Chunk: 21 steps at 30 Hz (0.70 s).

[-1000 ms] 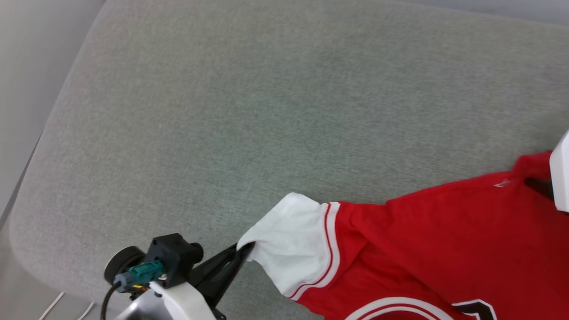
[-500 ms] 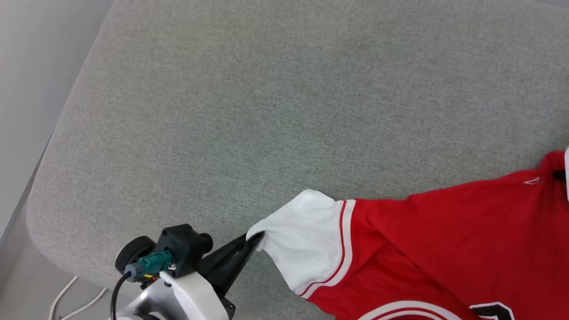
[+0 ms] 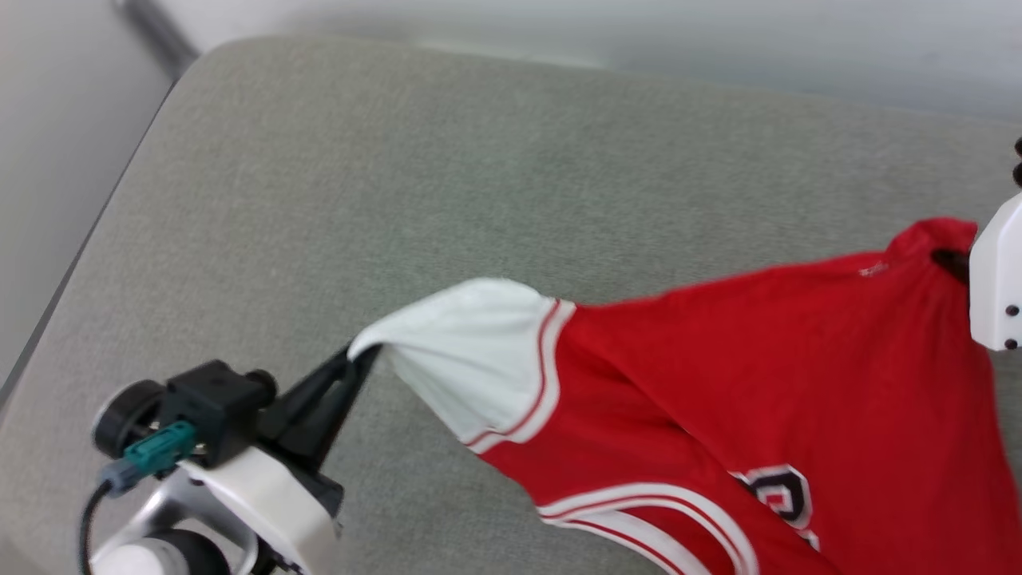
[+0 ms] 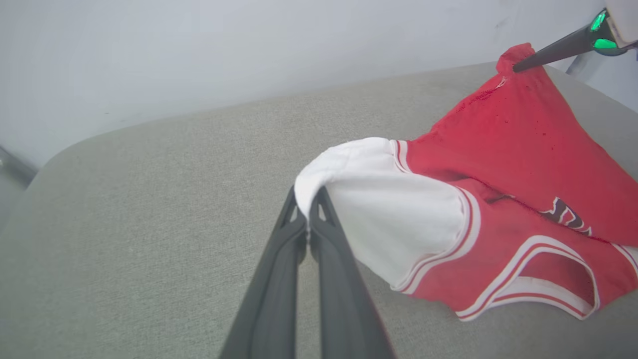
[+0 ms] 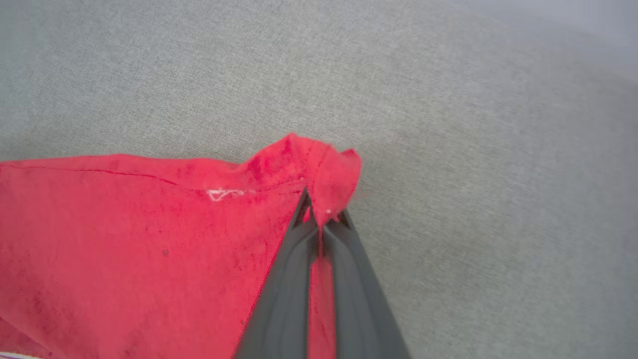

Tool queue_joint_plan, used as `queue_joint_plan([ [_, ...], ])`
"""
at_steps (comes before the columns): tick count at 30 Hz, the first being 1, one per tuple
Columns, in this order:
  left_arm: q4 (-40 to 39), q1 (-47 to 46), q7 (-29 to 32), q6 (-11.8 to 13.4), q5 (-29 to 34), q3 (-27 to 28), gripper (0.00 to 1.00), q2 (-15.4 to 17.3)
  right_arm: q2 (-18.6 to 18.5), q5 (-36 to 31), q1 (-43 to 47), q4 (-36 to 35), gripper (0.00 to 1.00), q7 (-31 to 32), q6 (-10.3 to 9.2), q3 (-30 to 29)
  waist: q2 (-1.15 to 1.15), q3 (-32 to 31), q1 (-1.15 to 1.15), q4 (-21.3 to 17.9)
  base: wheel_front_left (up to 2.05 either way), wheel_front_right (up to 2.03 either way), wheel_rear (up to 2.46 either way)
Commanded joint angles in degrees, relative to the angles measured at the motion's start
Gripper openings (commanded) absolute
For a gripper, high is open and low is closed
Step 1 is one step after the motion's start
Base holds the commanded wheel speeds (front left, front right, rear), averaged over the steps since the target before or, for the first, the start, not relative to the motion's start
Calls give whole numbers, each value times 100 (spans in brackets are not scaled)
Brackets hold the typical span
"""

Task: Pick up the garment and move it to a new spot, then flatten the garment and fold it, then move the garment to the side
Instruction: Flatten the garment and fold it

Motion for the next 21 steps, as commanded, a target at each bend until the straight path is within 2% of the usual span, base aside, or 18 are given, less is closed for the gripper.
queue_joint_plan([
  [1,-89,2,-58,68,32,117,0,50,-60,80,-97,-126,0,-118,-2,49,0,-400,0,-402,0,0,0],
  [7,-415,-218,-186,342,98,676,0,270,-173,409,-249,-697,0,-594,-2,90,0,-789,0,-822,0,0,0],
  [13,-661,-547,-309,508,145,1156,0,396,-144,558,-383,-1223,0,-935,-2,22,0,-982,0,-1110,0,0,0],
  [17,-839,-893,-437,704,174,1529,0,370,-62,616,-465,-1605,0,-1163,-2,-25,0,-1035,0,-1314,0,0,0],
  [21,-991,-1298,-402,796,104,1760,0,378,22,612,-561,-1942,0,-1349,-2,-99,0,-1014,0,-1469,0,0,0],
])
